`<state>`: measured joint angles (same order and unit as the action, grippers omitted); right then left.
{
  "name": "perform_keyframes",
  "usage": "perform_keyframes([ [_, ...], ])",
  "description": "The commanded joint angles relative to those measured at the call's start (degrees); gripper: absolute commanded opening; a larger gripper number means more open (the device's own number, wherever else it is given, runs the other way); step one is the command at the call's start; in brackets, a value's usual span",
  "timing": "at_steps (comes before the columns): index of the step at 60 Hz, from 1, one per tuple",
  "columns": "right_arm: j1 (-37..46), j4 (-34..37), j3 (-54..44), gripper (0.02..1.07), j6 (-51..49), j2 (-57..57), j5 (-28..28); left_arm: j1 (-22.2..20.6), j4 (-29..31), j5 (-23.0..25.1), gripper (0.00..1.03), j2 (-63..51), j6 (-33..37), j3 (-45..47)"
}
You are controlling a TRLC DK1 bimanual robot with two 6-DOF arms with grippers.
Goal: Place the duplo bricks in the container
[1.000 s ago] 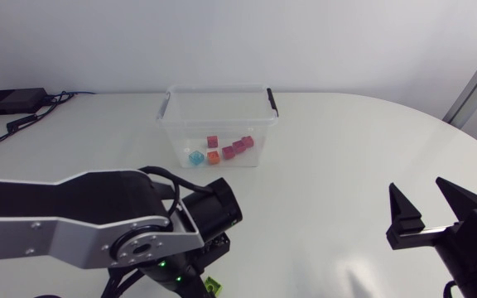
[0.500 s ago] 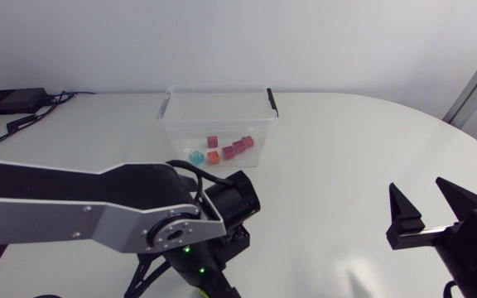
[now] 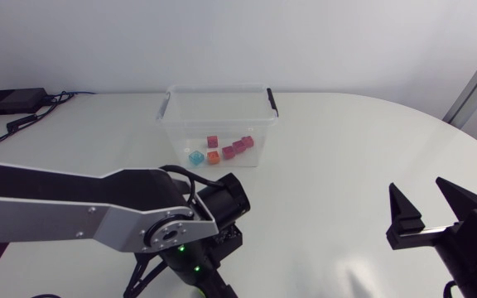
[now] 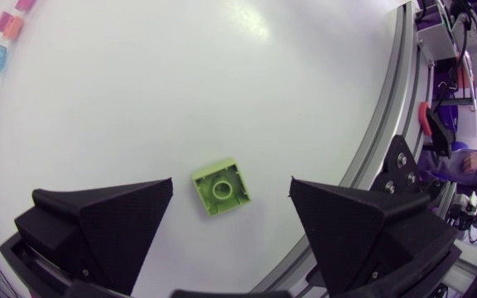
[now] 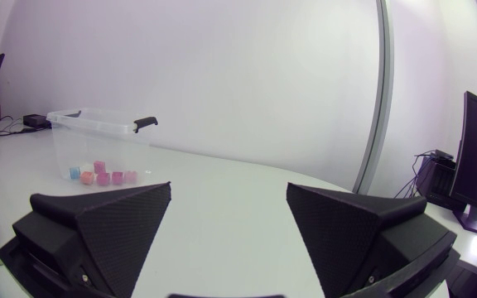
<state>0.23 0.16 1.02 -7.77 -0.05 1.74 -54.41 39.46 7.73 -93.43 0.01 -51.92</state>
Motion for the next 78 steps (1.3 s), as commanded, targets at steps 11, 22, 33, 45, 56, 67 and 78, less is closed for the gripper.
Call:
perform_keyframes([
  [11, 0.47, 0.1, -1.02, 1.03, -0.67, 0.41, 0.28, 0.27, 0.0, 0.62, 0.99, -0.53, 0.78, 1.65],
  [22, 0.47, 0.1, -1.02, 1.03, -0.67, 0.41, 0.28, -0.08, 2.99, 1.06, 0.99, -1.93, 3.15, 0.33],
  [33, 0.47, 0.1, -1.02, 1.03, -0.67, 0.41, 0.28, 1.94, 5.19, 2.56, 0.99, -3.78, 5.7, -0.99],
  [45, 0.47, 0.1, -1.02, 1.03, -0.67, 0.41, 0.28, 1.59, 5.54, 2.56, 0.99, -4.92, 6.14, -2.57],
  [56, 0.47, 0.1, -1.02, 1.03, -0.67, 0.41, 0.28, 1.06, 5.8, 2.56, 0.97, -5.98, 6.05, -4.07],
  [67, 0.47, 0.1, -1.02, 1.03, -0.67, 0.32, 0.28, 1.5, 7.47, 4.67, 0.82, -8.26, 6.58, -4.59],
  [78, 0.47, 0.1, -1.02, 1.03, -0.67, 0.41, 0.28, 1.41, 7.03, 4.67, 0.68, -9.05, 7.64, -4.24],
])
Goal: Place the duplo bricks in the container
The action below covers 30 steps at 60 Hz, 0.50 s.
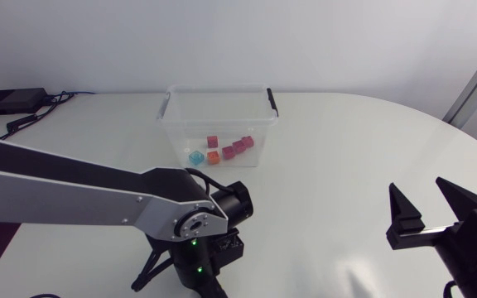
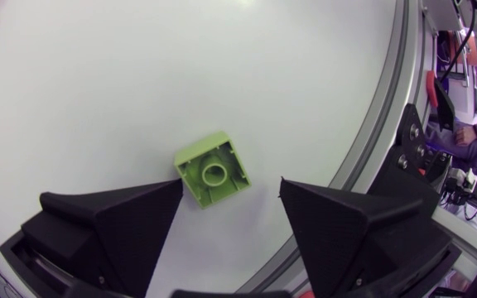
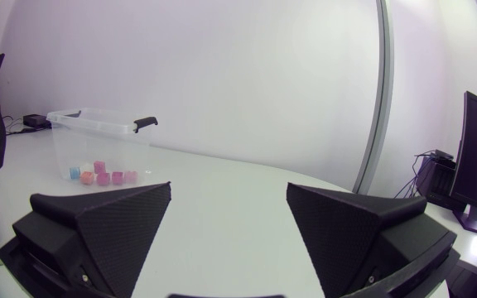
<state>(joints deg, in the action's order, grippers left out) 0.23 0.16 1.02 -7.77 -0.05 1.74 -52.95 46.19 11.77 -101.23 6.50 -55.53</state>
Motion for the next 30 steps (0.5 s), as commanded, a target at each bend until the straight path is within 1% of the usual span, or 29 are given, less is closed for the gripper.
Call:
perform_keyframes([
  [1, 0.47, 0.1, -1.02, 1.03, -0.67, 0.41, 0.28, 0.04, 0.21, 0.62, 0.67, -1.51, 1.14, -0.63],
  [4, 0.47, 0.1, -1.02, 1.03, -0.67, 0.41, 0.28, 0.57, 0.21, 0.62, 0.64, -2.57, 1.14, -1.07],
  [14, 0.47, 0.1, -1.02, 1.03, -0.67, 0.32, 0.28, 0.92, 0.3, 0.97, 0.64, -2.83, 1.41, -1.43],
  [19, 0.47, 0.1, -1.02, 1.03, -0.67, 0.41, 0.28, 1.36, 0.3, 0.97, 0.66, -2.83, 1.5, -1.69],
  [24, 0.47, 0.1, -1.02, 1.03, -0.67, 0.32, 0.28, 1.88, 0.3, 1.15, 0.65, -3.1, 2.2, -1.78],
  [26, 0.47, 0.1, -1.02, 1.03, -0.67, 0.41, 0.28, 1.88, 0.21, 1.15, 0.56, -3.27, 2.29, -1.69],
  [28, 0.47, 0.1, -1.02, 1.03, -0.67, 0.32, 0.28, 1.88, -0.14, 1.15, 0.45, -3.27, 2.29, -1.6],
  [30, 0.47, 0.1, -1.02, 1.03, -0.67, 0.41, 0.28, 1.97, -0.58, 1.24, 0.44, -3.18, 2.37, -1.34],
])
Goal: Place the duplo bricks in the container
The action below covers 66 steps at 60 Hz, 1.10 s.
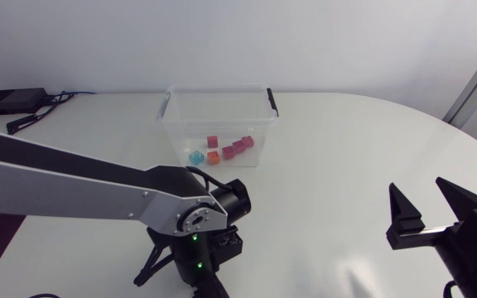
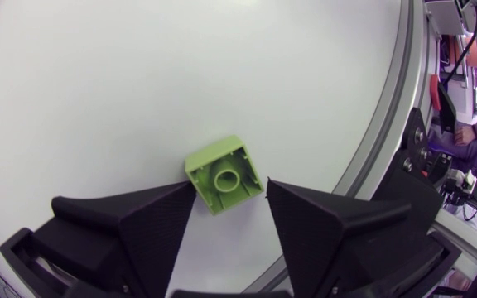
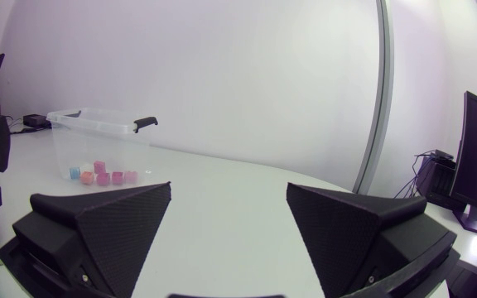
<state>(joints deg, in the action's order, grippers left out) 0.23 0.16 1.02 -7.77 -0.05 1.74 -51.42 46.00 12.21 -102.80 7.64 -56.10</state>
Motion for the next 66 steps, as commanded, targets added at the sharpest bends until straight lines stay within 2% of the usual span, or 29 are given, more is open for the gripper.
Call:
perform_keyframes([
  [1, 0.47, 0.1, -1.02, 1.03, -0.67, 0.41, 0.28, 0.44, -0.65, 0.8, 0.43, -1.43, 1.33, -0.59],
  [17, 0.47, 0.1, -1.02, 1.03, -0.67, 0.32, 0.28, 0.88, -3.63, 0.8, 0.32, 1.55, 1.85, 1.96],
  [37, 0.47, 0.1, -1.02, 1.03, -0.67, 0.41, 0.28, 1.58, -3.72, 0.8, 0.31, 4.63, 2.38, 3.01],
  [50, 0.47, 0.1, -1.02, 1.03, -0.67, 0.32, 0.28, 2.55, 0.32, 0.54, 0.31, 13.6, 3.26, 1.25],
  [55, 0.47, 0.1, -1.02, 1.03, -0.67, 0.32, 0.28, 4.05, 3.13, -0.08, 0.31, 16.67, 4.05, -1.74],
  [66, 0.47, 0.1, -1.02, 1.03, -0.67, 0.41, 0.28, 12.57, 5.33, -4.03, 0.32, 21.68, 7.04, -13.07],
])
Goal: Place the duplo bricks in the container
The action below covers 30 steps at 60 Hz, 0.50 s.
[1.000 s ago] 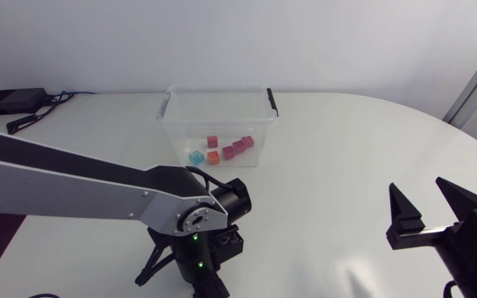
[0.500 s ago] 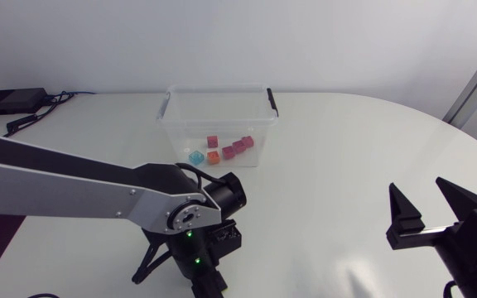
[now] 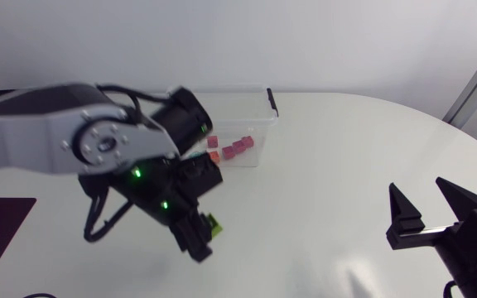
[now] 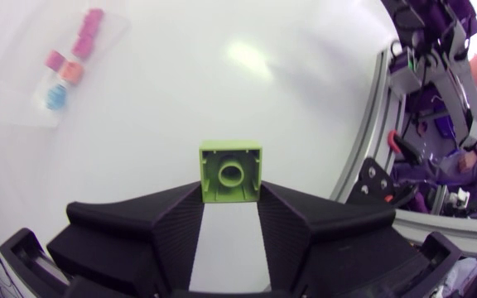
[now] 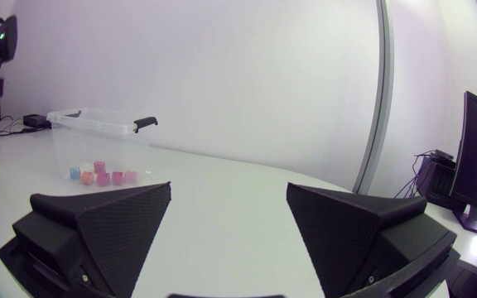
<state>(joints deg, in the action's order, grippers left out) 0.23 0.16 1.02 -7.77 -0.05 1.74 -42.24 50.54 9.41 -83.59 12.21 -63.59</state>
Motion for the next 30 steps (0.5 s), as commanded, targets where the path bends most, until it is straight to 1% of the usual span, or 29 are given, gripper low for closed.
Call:
perform_keyframes([
  [1, 0.47, 0.1, -1.02, 1.03, -0.67, 0.41, 0.28, 4.27, 0.7, -1.68, 0.32, 2.56, 3.26, -6.81],
  [3, 0.47, 0.1, -1.02, 1.03, -0.67, 0.32, 0.28, 5.5, 0.34, -2.29, 0.32, 2.64, 3.96, -8.3],
  [7, 0.47, 0.1, -1.02, 1.03, -0.67, 0.32, 0.28, 9.54, -3.96, -4.14, 0.33, 1.94, 5.02, -11.73],
  [13, 0.47, 0.1, -1.02, 1.03, -0.67, 0.32, 0.28, 14.73, -7.39, -4.4, 0.33, -1.75, 5.46, -16.21],
  [18, 0.47, 0.1, -1.02, 1.03, -0.67, 0.41, 0.28, 17.98, -10.55, -4.4, 0.33, -6.32, 5.81, -18.94],
  [25, 0.47, 0.1, -1.02, 1.03, -0.67, 0.32, 0.28, 21.32, -13.63, -4.31, 0.33, -12.65, 5.63, -23.16],
  [27, 0.47, 0.1, -1.02, 1.03, -0.67, 0.32, 0.28, 22.55, -15.39, -4.31, 0.33, -15.11, 5.11, -25.0],
  [30, 0.47, 0.1, -1.02, 1.03, -0.67, 0.32, 0.28, 22.99, -15.92, -4.31, 0.34, -18.1, 4.58, -27.02],
])
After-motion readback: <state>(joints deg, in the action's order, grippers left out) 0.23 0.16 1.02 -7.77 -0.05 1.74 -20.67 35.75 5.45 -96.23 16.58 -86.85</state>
